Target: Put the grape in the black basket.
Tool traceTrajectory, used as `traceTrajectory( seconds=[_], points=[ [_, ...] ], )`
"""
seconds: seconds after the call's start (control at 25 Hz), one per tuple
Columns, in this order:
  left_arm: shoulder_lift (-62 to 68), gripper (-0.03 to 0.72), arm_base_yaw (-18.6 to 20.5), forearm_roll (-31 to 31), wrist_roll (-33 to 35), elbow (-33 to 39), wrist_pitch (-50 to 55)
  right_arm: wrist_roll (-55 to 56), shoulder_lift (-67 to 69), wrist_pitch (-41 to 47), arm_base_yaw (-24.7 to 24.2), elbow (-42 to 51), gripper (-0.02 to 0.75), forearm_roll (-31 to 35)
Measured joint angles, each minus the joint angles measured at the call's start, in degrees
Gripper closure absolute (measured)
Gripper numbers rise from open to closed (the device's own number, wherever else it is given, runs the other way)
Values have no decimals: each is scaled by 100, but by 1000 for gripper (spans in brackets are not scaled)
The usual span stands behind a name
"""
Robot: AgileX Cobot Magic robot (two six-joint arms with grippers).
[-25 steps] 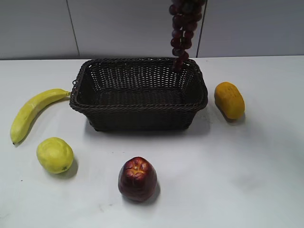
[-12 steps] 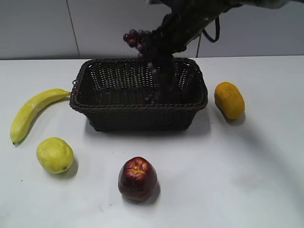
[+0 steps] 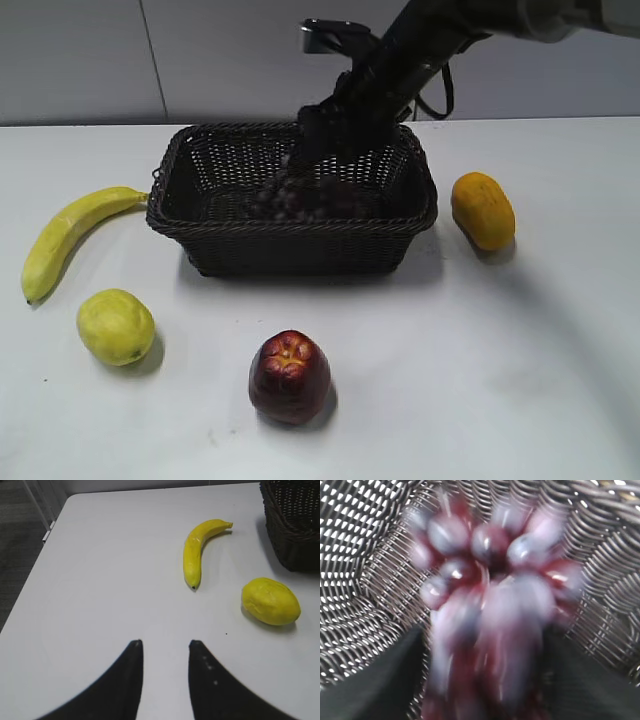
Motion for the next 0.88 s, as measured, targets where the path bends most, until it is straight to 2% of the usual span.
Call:
traceTrajectory(
  seconds=[0.28,0.52,0.76,0.88],
  points=[
    [0,455,0,0,0,0,0,571,-628,836,-119,-883,111,-552],
    [0,455,0,0,0,0,0,1035,-1329,1528,-799,-1021,113,-1087],
    [0,455,0,0,0,0,0,1574,-1731,1639,-1637,-544,134,-1634],
    [0,455,0,0,0,0,0,1771,-2101,1645,-1740,43,148,-2125]
  ],
)
